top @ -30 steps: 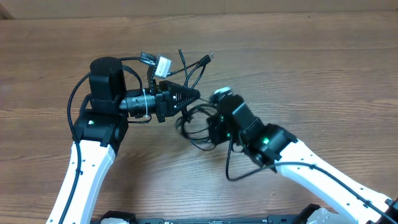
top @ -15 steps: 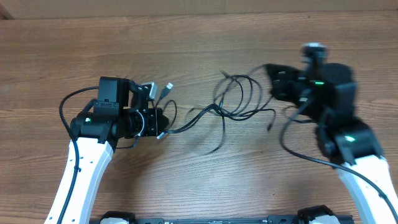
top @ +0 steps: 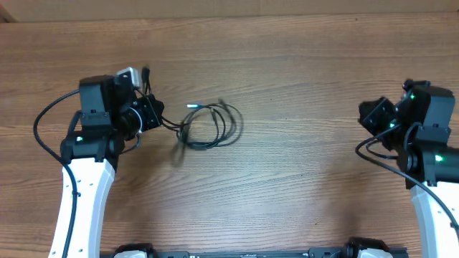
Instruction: Untangle cables
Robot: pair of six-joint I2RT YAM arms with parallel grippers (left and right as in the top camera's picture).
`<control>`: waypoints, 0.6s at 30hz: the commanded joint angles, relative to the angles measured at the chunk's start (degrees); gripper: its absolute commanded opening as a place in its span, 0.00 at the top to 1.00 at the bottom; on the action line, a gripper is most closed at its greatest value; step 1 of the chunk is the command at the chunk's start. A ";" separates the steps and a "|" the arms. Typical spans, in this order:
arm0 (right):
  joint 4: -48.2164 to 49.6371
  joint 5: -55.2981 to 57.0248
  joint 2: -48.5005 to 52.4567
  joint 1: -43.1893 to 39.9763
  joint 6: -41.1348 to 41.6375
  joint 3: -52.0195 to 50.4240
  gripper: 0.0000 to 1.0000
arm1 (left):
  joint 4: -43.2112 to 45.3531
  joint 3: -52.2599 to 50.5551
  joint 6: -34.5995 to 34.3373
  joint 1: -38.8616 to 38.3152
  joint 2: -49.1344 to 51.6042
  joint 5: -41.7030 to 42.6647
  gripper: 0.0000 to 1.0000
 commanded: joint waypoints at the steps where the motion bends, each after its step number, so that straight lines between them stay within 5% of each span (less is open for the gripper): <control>1: -1.27 3.34 1.44 -0.63 -0.76 1.09 0.66 | 5.18 1.68 -5.62 1.31 0.09 11.72 0.96; 4: -1.20 -2.62 2.75 0.04 -2.49 1.09 0.44 | 11.76 1.66 -2.86 -2.25 0.83 26.56 0.95; 7: -1.77 -4.13 3.91 0.79 -2.95 1.09 0.36 | 14.08 1.66 1.36 -8.90 1.70 28.44 0.82; 8: -2.19 -4.57 4.22 0.92 -2.97 1.09 0.35 | 13.84 1.66 2.21 -10.78 1.84 26.01 0.72; 10: -3.10 -6.60 4.68 0.92 -4.11 1.09 0.34 | 12.04 1.66 2.08 -14.34 2.19 17.11 0.39; 11: -3.52 -7.72 4.83 0.92 -5.40 1.09 0.34 | 10.56 1.66 0.79 -15.72 2.43 11.08 0.13; 12: -4.02 -8.90 4.87 0.92 -7.04 1.09 0.34 | 8.39 1.66 -1.38 -16.98 2.60 4.02 0.00; 15: -5.49 -8.92 4.87 0.92 -8.39 1.09 0.33 | 1.01 1.66 -7.17 -20.11 3.69 -12.00 0.01; 18: -6.03 -8.94 4.92 0.92 -8.39 1.05 0.31 | -4.37 1.66 -6.91 -22.32 5.20 -16.02 0.00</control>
